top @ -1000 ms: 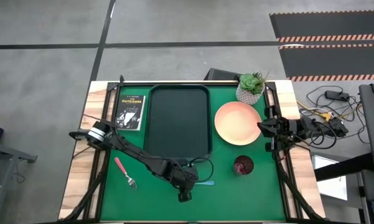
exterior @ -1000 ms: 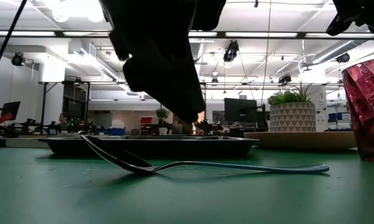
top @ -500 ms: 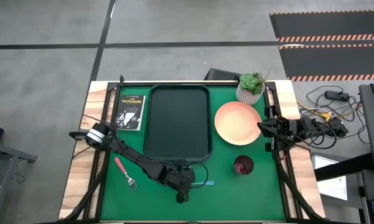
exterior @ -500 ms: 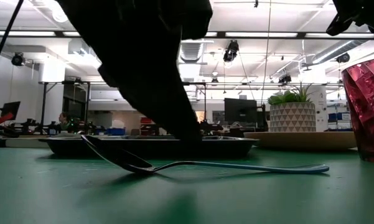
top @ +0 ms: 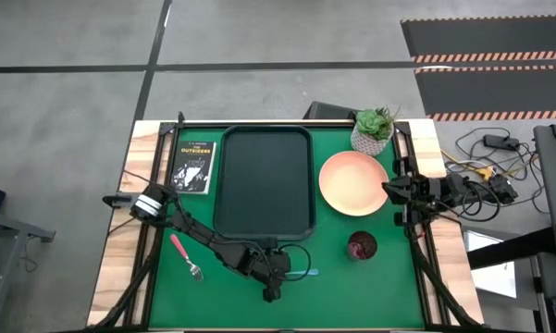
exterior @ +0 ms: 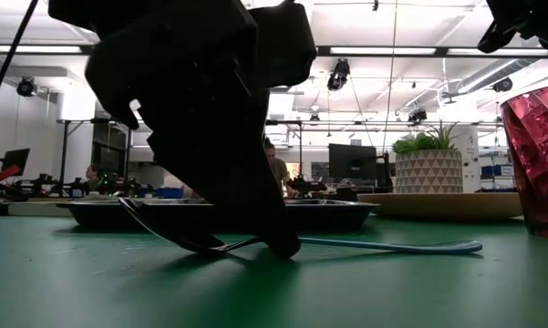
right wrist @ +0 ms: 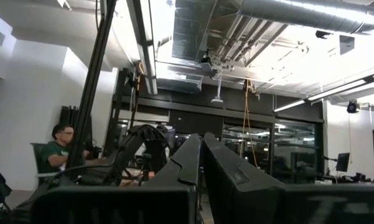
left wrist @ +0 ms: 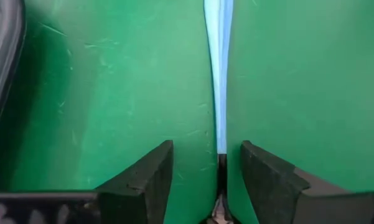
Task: Pick and place plate/cup/fork/spoon on tray
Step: Put the blue spoon on the bottom of the black serving tray, then put the red fork on the top of the black serving tray
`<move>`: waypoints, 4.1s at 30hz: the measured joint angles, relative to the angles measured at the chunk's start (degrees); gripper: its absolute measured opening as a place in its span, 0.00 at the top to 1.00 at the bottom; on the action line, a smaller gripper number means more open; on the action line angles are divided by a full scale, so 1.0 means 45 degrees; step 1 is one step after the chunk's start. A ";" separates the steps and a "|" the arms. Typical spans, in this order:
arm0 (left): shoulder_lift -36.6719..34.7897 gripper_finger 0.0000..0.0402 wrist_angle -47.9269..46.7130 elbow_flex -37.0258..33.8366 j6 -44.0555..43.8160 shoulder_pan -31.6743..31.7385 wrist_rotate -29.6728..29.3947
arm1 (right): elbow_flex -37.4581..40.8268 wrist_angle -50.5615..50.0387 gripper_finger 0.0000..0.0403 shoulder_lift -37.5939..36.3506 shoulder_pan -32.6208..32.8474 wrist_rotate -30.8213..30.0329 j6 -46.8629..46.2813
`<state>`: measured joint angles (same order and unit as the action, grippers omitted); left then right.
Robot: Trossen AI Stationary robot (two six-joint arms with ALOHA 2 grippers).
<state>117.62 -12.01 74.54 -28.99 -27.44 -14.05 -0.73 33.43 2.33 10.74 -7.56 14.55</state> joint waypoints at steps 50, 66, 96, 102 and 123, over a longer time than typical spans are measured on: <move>-0.6591 1.00 0.1462 -0.7617 0.5299 0.4051 -0.0470 | 0.0000 -0.0277 0.98 0.0049 0.0000 0.0003 -0.0221; -0.6587 0.93 0.1671 -0.7826 0.5183 0.4051 -0.0133 | 0.0000 -0.0321 0.98 0.0049 -0.0005 0.0003 -0.0228; -0.8800 0.99 -0.4030 -0.6747 -1.6255 -0.1407 0.4526 | -0.0005 -0.0321 0.98 0.0044 0.0000 0.0003 0.0219; -0.8639 1.00 -0.6097 -0.6756 -1.9943 -0.3288 0.3963 | 0.0000 -0.0187 0.98 0.0044 0.0000 0.0003 0.0253; -0.8657 0.76 -0.8569 -0.7477 -2.2488 -0.3415 0.3730 | -0.0005 -0.0029 0.98 0.0039 0.0000 0.0003 0.0228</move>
<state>78.67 -50.57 40.90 -130.19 -42.81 2.74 -0.75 33.30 2.50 10.74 -7.55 15.57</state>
